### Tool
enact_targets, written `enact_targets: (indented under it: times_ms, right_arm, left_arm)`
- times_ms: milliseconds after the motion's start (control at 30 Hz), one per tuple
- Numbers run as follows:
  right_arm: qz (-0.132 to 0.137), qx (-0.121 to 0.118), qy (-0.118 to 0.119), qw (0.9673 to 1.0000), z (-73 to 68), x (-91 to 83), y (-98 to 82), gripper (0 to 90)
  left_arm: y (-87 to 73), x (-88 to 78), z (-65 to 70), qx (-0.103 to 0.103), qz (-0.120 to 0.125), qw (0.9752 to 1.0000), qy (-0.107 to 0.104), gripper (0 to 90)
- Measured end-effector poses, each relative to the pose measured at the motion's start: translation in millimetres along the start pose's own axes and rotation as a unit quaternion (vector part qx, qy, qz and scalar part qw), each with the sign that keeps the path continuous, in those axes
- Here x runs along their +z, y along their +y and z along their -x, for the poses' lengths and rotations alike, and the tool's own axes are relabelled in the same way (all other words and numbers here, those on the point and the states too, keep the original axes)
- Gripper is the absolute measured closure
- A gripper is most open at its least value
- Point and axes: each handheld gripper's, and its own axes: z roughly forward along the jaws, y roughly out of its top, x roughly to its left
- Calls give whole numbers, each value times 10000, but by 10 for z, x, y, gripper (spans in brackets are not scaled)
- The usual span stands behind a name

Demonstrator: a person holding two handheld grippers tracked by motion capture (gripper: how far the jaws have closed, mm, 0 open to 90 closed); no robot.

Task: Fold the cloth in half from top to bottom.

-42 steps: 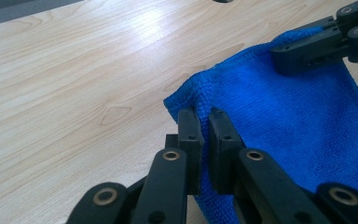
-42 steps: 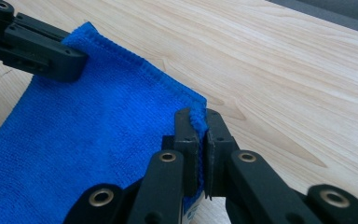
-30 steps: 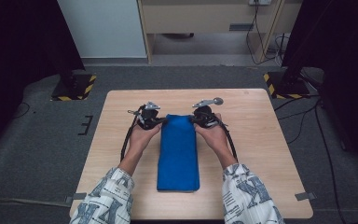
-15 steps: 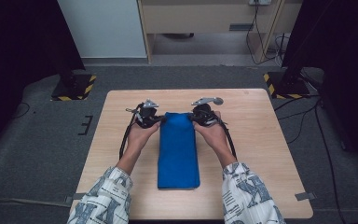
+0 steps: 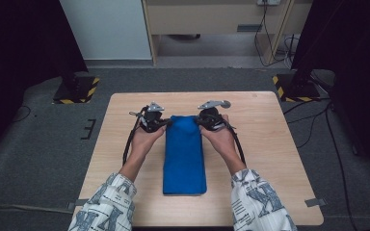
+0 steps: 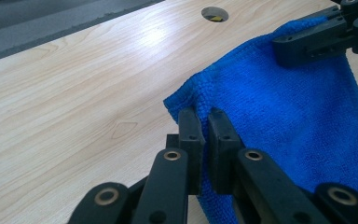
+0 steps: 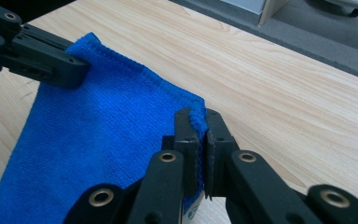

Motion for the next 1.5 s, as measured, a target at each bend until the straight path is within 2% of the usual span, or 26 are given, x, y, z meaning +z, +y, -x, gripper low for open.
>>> enact_targets:
  times_ms: [233,500,600,1267,1500]
  right_arm:
    - [56,-46,32,10000,-19,-89,-20,866]
    - [156,55,107,9998,5,-146,-82,866]
    - [208,34,138,9997,-13,-180,-87,866]
    - [233,-142,415,9988,-202,-382,-254,866]
    - [277,-199,508,9981,-266,-478,-319,863]
  left_arm:
    - [3,-44,70,84,-1,10000,6,854]
    - [19,-111,121,186,32,9998,-30,855]
    - [19,-147,157,257,44,9996,-46,853]
    - [-141,-318,316,339,82,9990,-283,847]
    - [-180,-403,411,462,109,9983,-340,844]
